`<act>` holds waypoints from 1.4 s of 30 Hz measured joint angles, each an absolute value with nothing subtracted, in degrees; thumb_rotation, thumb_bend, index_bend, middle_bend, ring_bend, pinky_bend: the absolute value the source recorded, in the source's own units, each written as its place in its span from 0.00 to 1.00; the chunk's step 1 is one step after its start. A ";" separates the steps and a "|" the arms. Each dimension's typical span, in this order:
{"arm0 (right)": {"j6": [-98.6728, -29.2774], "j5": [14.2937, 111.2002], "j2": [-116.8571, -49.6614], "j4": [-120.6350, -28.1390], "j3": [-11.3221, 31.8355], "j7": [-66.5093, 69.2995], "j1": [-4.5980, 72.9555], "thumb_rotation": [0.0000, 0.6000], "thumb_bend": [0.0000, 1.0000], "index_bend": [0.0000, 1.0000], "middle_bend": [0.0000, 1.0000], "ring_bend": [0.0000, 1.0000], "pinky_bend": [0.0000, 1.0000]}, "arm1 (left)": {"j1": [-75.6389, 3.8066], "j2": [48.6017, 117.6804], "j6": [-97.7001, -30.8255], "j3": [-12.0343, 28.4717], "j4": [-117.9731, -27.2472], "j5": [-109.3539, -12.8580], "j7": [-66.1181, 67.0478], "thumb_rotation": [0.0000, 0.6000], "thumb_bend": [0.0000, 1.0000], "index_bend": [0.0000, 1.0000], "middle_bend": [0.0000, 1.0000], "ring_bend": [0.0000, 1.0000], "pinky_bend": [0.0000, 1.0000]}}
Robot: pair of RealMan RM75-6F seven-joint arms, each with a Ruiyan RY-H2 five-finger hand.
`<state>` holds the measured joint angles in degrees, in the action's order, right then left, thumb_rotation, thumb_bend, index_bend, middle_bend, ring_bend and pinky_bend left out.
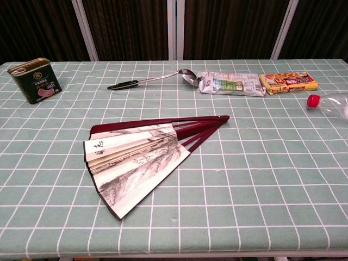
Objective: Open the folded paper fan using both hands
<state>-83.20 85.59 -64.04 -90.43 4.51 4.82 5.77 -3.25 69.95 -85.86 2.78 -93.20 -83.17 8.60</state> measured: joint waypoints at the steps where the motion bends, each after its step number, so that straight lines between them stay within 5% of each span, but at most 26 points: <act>1: -83.24 85.61 -64.05 -90.41 4.48 4.85 5.74 1.00 0.33 0.03 0.07 0.00 0.00 | -3.22 69.96 -85.91 2.76 -93.17 -83.19 8.64 1.00 0.31 0.02 0.00 0.00 0.07; 17: -83.48 86.84 -63.06 -90.58 4.34 5.62 6.08 1.00 0.33 0.03 0.07 0.00 0.00 | -4.63 69.69 -86.43 3.99 -92.15 -84.88 7.27 1.00 0.30 0.02 0.00 0.00 0.08; 23: -82.96 88.24 -62.01 -90.63 4.39 5.28 7.07 1.00 0.33 0.03 0.07 0.00 0.00 | -9.21 68.21 -83.00 5.65 -92.68 -87.61 0.86 1.00 0.29 0.14 0.12 0.07 0.19; 33: -82.48 91.44 -60.62 -90.51 3.41 5.94 8.45 1.00 0.33 0.03 0.07 0.00 0.00 | -25.75 67.69 -64.93 10.24 -93.71 -89.67 -9.72 1.00 0.24 0.26 0.25 0.19 0.27; 42: -82.35 90.53 -59.59 -91.19 3.59 5.58 8.61 1.00 0.33 0.03 0.07 0.00 0.00 | -42.20 75.76 -43.76 14.31 -86.56 -80.97 -11.24 1.00 0.15 0.32 0.33 0.28 0.33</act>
<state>-82.35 90.53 -59.59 -91.19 3.59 5.58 8.61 -42.20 75.76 -43.76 14.31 -86.56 -80.97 -11.24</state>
